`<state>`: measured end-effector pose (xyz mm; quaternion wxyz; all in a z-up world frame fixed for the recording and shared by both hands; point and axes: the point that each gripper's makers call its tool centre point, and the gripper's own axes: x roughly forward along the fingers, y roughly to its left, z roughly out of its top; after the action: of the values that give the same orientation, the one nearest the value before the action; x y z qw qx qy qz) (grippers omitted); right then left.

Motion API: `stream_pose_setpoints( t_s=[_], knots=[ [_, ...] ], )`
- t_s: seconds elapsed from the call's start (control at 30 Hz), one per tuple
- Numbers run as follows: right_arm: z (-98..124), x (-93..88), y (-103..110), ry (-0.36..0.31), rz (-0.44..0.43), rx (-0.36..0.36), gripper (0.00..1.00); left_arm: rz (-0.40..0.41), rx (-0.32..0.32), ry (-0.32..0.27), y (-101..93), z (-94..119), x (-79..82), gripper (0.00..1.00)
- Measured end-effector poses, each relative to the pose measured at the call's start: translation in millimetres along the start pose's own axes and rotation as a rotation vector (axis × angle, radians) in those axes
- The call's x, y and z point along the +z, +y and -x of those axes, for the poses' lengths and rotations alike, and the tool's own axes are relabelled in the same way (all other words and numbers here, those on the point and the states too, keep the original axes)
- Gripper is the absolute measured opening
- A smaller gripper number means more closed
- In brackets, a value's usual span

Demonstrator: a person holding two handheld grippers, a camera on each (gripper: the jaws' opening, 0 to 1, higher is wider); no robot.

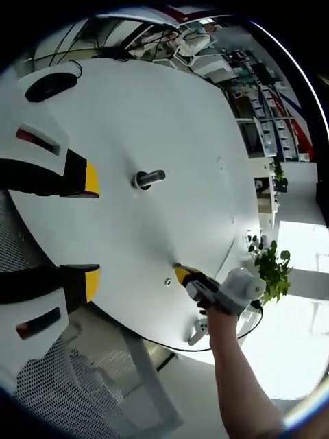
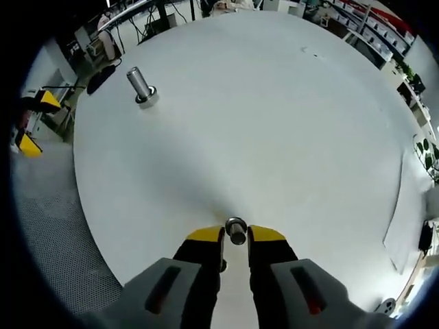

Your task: Place the washer onto the threaded stud by aligning its center hole with the stud, sliding it down to the base, and recovering from edge contact or off-axis alignment until the washer reaches the visible bottom stop.

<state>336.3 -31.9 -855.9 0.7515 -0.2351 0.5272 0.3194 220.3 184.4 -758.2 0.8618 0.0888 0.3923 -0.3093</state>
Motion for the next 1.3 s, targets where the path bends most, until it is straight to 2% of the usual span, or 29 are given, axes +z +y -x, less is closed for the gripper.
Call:
stream_pose_setpoints(
  t_s=[0.37, 0.53, 0.7, 1.17, 1.3],
  knots=[
    [9, -15.4, -5, -0.005, -0.032, -0.005, 0.21, 0.004, 0.008, -0.004, 1.7, 1, 0.9, 0.37],
    [12, -23.5, 4, -0.007, -0.045, 0.019, 0.21, 0.001, 0.007, 0.001, 1.5, 0, -0.3, 0.37],
    [10, -32.8, 14, 0.021, -0.01, 0.031, 0.21, -0.001, 0.008, 0.006, 1.5, 0, -1.5, 0.37],
    [5, -50.7, 16, 0.058, -0.002, 0.035, 0.21, -0.002, 0.014, 0.009, 2.1, 0, -2.1, 0.37],
    [6, -48.3, 16, 0.047, 0.0, 0.033, 0.21, -0.004, 0.015, 0.013, 2.4, 0, -3.3, 0.37]
  ],
)
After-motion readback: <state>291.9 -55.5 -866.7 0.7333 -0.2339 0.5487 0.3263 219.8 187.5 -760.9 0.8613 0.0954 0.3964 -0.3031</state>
